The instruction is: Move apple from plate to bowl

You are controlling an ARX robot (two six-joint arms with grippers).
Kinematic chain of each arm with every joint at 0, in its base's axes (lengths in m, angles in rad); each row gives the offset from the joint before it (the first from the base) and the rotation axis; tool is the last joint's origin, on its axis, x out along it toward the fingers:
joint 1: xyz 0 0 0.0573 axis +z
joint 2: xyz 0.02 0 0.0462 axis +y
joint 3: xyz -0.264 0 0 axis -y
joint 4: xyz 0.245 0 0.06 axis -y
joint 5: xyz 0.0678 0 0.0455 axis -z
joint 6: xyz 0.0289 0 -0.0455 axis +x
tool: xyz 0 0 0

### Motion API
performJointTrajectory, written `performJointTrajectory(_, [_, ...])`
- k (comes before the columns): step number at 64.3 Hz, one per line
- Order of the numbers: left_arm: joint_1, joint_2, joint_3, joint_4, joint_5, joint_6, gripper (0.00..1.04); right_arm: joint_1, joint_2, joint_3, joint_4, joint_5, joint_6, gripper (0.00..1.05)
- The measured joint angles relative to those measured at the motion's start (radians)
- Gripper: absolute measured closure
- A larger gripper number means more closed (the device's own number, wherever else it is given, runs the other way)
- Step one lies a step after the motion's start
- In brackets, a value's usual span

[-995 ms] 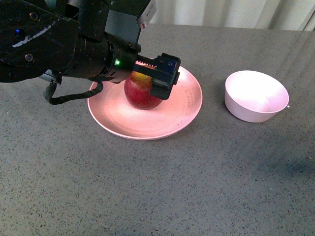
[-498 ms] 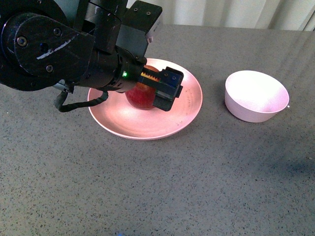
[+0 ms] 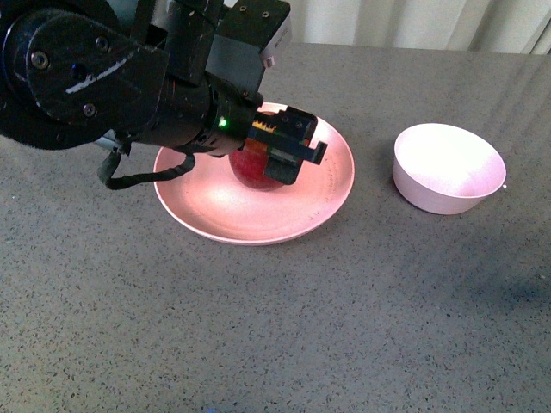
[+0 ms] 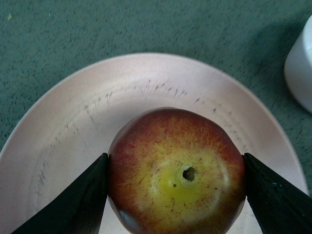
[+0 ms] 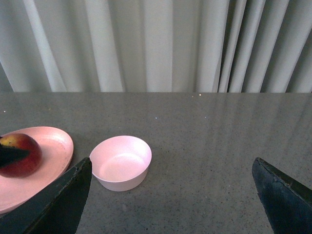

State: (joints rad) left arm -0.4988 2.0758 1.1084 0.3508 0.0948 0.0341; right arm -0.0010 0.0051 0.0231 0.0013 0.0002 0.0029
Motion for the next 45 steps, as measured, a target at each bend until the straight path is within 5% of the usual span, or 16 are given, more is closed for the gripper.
performJointTrajectory(45, [-0.166, 0.026, 0.240, -0.039, 0.139, -0.057, 0.35, 0.000, 0.000, 0.000, 0.000, 0.000, 0.000, 0.09])
